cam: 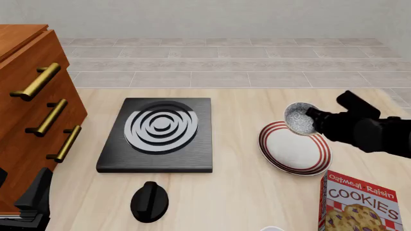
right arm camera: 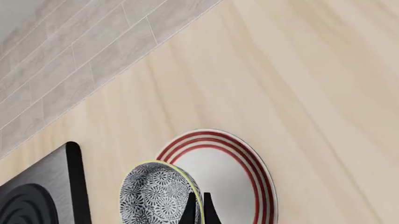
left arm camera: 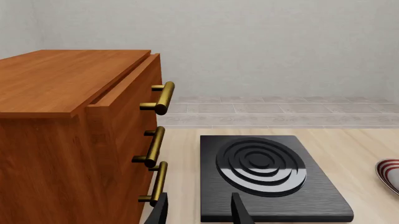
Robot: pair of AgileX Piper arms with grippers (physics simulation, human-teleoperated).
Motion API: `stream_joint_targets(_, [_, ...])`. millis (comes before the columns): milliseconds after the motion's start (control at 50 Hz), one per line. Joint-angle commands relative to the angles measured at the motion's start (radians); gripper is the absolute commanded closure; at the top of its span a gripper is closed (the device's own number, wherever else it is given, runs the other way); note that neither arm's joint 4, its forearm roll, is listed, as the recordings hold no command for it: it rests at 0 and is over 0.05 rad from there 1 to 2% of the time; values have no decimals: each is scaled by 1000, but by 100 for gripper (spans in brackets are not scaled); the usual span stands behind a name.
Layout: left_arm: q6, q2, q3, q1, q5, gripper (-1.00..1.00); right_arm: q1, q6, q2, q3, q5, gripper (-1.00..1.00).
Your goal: Pick the akita bowl on the cookies box and place it on the plate.
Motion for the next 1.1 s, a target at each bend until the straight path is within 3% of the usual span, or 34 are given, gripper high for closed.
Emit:
stream_joint_targets(20, [0,0,0,0,0,-100,3,10,47,-14,-27,100])
stream_joint_targets(1100, [0,0,0,0,0,-100,-23,-1,176,-2,-97,100])
